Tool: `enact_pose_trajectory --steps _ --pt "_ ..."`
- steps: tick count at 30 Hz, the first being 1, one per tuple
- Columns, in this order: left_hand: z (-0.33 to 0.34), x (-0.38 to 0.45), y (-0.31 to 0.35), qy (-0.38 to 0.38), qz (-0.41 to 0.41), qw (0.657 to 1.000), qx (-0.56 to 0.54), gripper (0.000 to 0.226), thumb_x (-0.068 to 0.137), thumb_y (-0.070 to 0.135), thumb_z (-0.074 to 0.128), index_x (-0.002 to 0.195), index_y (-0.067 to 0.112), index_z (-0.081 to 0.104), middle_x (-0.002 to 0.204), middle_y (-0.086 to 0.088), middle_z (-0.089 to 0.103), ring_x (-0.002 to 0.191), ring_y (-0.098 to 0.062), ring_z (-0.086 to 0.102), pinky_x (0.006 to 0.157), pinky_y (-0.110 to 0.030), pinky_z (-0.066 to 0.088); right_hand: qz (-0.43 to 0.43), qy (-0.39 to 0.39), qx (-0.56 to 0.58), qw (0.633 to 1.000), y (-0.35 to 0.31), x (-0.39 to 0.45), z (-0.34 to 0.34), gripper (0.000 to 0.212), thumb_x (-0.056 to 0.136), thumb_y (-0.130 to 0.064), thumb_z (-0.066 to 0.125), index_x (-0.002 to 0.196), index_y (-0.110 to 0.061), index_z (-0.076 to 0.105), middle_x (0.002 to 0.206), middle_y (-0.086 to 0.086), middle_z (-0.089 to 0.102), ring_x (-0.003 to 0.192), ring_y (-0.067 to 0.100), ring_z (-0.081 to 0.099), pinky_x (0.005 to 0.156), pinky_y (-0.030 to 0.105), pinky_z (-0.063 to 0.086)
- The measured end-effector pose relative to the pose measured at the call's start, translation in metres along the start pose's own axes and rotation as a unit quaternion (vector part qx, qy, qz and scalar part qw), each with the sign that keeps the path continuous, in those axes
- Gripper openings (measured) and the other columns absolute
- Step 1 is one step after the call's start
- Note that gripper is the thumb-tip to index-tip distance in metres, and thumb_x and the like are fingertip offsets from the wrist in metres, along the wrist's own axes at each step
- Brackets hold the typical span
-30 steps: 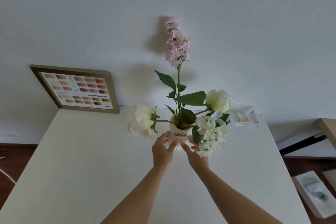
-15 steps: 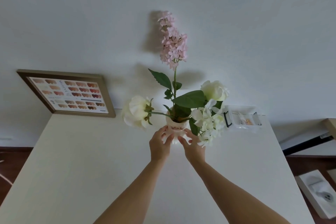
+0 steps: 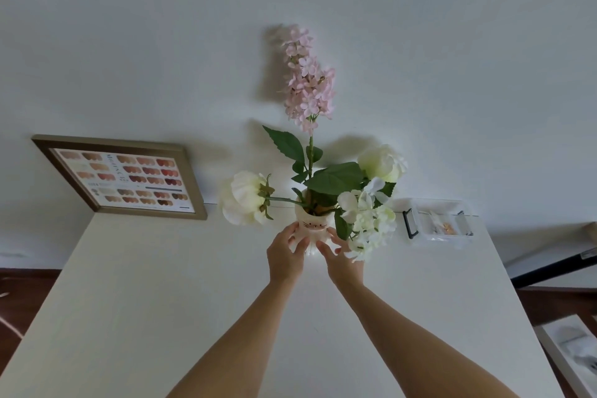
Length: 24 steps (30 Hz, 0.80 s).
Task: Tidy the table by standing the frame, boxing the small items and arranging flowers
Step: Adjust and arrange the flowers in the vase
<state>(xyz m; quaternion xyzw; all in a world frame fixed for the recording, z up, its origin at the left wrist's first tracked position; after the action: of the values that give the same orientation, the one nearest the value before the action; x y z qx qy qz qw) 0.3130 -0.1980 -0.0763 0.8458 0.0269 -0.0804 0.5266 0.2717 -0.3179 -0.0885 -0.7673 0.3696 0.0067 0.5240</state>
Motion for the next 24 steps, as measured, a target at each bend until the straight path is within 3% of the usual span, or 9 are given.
enact_pose_trajectory --steps 8,9,11,12,14,15,17,21,24 --pt "-0.001 0.007 -0.001 -0.026 -0.019 0.999 -0.007 0.05 0.085 0.028 0.064 0.131 0.015 0.051 0.135 -0.008 0.057 0.12 -0.026 0.058 0.103 -0.043 0.047 0.002 -0.032 -0.005 0.999 -0.002 0.001 -0.001 0.071 0.082 -0.038 0.07 0.142 -0.014 0.04 0.14 0.004 0.049 0.126 0.026 0.05 0.107 0.039 0.041" --pt "-0.004 0.007 -0.002 -0.032 -0.041 0.998 -0.033 0.052 0.086 0.024 0.063 0.134 0.015 0.047 0.139 -0.008 0.053 0.123 -0.027 0.055 0.105 -0.044 0.045 0.009 -0.034 -0.003 0.999 -0.002 0.001 -0.003 0.067 0.083 -0.036 0.07 0.139 -0.012 0.043 0.135 0.005 0.052 0.122 0.026 0.053 0.103 0.038 0.043" --pt "-0.017 0.004 -0.006 -0.029 -0.106 0.981 -0.16 0.051 0.09 0.013 0.055 0.139 0.016 0.039 0.144 -0.009 0.046 0.129 -0.027 0.048 0.108 -0.047 0.04 0.029 -0.002 0.036 0.999 0.001 -0.002 -0.012 0.037 0.088 -0.027 0.064 0.119 -0.009 0.055 0.112 0.007 0.062 0.098 0.024 0.062 0.082 0.032 0.05" --pt "-0.027 0.001 -0.008 -0.012 -0.146 0.953 -0.267 0.049 0.093 0.009 0.049 0.14 0.015 0.036 0.146 -0.01 0.043 0.131 -0.028 0.045 0.109 -0.047 0.038 0.05 0.02 0.081 0.995 0.005 -0.004 -0.02 0.021 0.091 -0.021 0.058 0.108 -0.01 0.057 0.1 0.006 0.063 0.086 0.021 0.061 0.073 0.03 0.049" --pt "-0.05 -0.008 -0.011 0.034 -0.212 0.851 -0.48 0.045 0.097 0.013 0.042 0.142 0.014 0.033 0.144 -0.011 0.042 0.13 -0.03 0.045 0.108 -0.048 0.038 0.097 0.042 0.228 0.968 0.009 -0.01 -0.036 0.016 0.097 -0.018 0.045 0.108 -0.014 0.057 0.095 0.002 0.062 0.085 0.019 0.061 0.075 0.032 0.051" --pt "-0.062 -0.012 -0.011 0.056 -0.219 0.805 -0.549 0.044 0.097 0.019 0.044 0.14 0.015 0.035 0.142 -0.011 0.044 0.127 -0.03 0.047 0.105 -0.048 0.04 0.115 0.039 0.312 0.942 0.009 -0.015 -0.043 0.02 0.1 -0.026 0.042 0.112 -0.017 0.056 0.098 0.003 0.061 0.091 0.022 0.062 0.081 0.035 0.053" --pt "-0.081 -0.019 -0.003 0.073 -0.195 0.768 -0.606 0.043 0.096 0.03 0.046 0.137 0.018 0.042 0.136 -0.009 0.049 0.118 -0.027 0.053 0.097 -0.046 0.045 0.116 0.023 0.429 0.895 0.002 -0.023 -0.055 0.034 0.098 -0.047 0.038 0.118 -0.023 0.053 0.105 0.006 0.061 0.1 0.026 0.062 0.086 0.041 0.052" --pt "-0.094 -0.021 0.039 0.031 -0.118 0.791 -0.6 0.036 0.096 0.039 0.043 0.128 0.025 0.052 0.124 -0.003 0.058 0.113 -0.02 0.057 0.1 -0.044 0.045 0.043 -0.02 0.506 0.861 -0.036 -0.04 -0.069 0.05 0.091 -0.061 0.039 0.125 -0.028 0.055 0.115 0.004 0.065 0.104 0.022 0.064 0.08 0.037 0.054" --pt "-0.095 -0.022 0.067 0.01 -0.074 0.813 -0.577 0.042 0.096 0.041 0.04 0.136 0.029 0.043 0.135 -0.001 0.05 0.123 -0.024 0.052 0.098 -0.042 0.045 -0.019 -0.033 0.477 0.878 -0.067 -0.051 -0.072 0.054 0.089 -0.063 0.042 0.133 -0.034 0.051 0.13 -0.001 0.06 0.116 0.02 0.06 0.095 0.04 0.05"
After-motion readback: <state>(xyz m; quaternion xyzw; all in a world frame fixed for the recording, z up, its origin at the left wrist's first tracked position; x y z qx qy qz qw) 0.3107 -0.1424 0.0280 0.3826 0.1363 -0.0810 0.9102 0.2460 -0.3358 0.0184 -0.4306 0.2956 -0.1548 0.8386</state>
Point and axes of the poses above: each hand's wrist, its own x-axis towards the middle knuckle, its own z-axis out of the palm, y = z × x, the point moved 2 cm from there along x, towards the middle knuckle
